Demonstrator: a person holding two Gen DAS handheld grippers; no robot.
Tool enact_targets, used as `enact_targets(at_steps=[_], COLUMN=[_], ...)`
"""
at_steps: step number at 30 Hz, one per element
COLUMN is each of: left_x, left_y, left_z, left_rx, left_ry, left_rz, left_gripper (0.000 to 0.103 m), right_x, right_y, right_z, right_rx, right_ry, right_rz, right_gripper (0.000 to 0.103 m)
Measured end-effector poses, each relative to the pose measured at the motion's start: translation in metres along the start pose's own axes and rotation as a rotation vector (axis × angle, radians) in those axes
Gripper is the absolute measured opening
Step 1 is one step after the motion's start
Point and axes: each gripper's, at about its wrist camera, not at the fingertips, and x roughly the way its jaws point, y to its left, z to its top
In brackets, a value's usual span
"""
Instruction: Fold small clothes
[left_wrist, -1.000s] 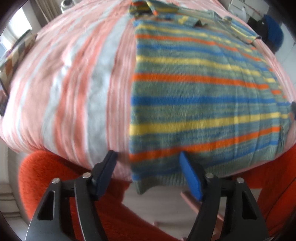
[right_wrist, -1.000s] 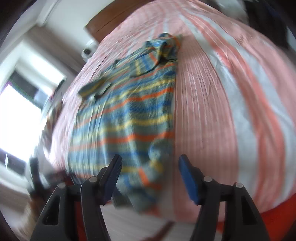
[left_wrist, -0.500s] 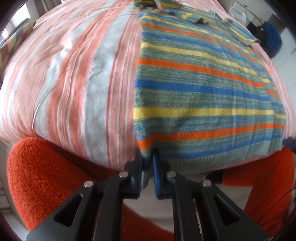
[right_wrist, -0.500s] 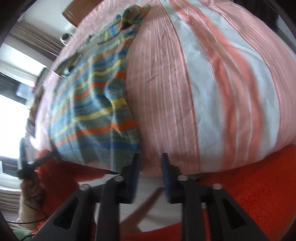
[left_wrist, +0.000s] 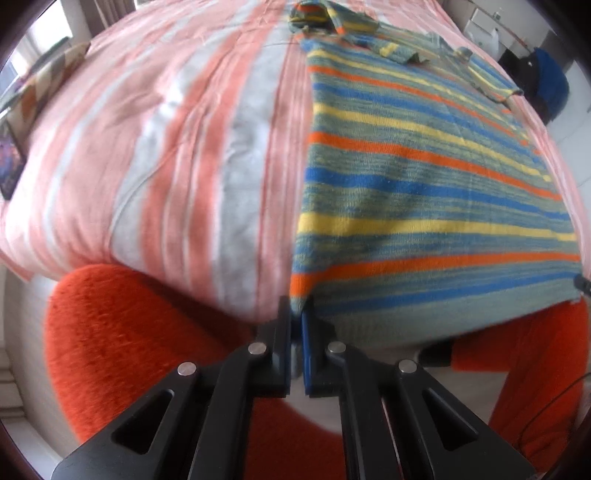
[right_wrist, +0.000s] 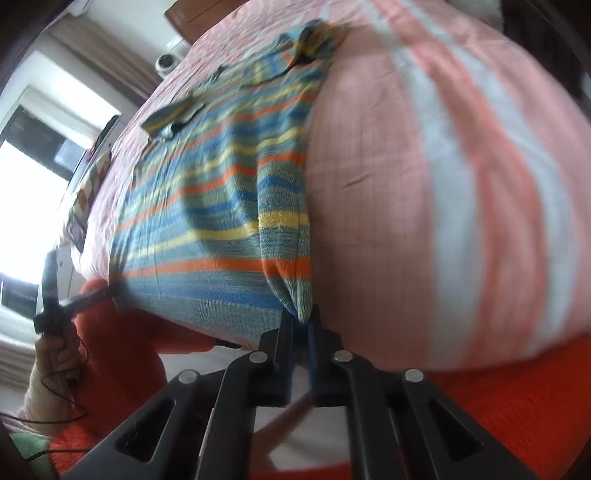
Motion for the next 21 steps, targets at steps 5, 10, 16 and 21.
enact_targets(at_steps=[5, 10, 16, 21], left_x=[0.031, 0.006, -0.057, -0.019], left_y=[-0.012, -0.005, 0.044, 0.077], left_z=[0.009, 0.014, 0.056, 0.139], left_rx=[0.02, -0.044, -0.206, -0.27], left_ry=[0.056, 0.02, -0.262, -0.363], left_rz=[0.092, 0.041, 0.112, 0.151], left_gripper=[0.002, 0.015, 0.094, 0.098], right_x=[0.039, 0.051, -0.02, -0.051], right_y=[-0.02, -0.017, -0.003, -0.015], right_z=[-0.007, -0.003, 0.002, 0.041], right_rx=[0.071, 0.065, -0.047, -0.087], right_ry=[0.055, 0.04, -0.176, -0.466], right_rz=[-0.032, -0.037, -0.127, -0.252], right_gripper=[0.005, 0.009, 0.069, 0.078])
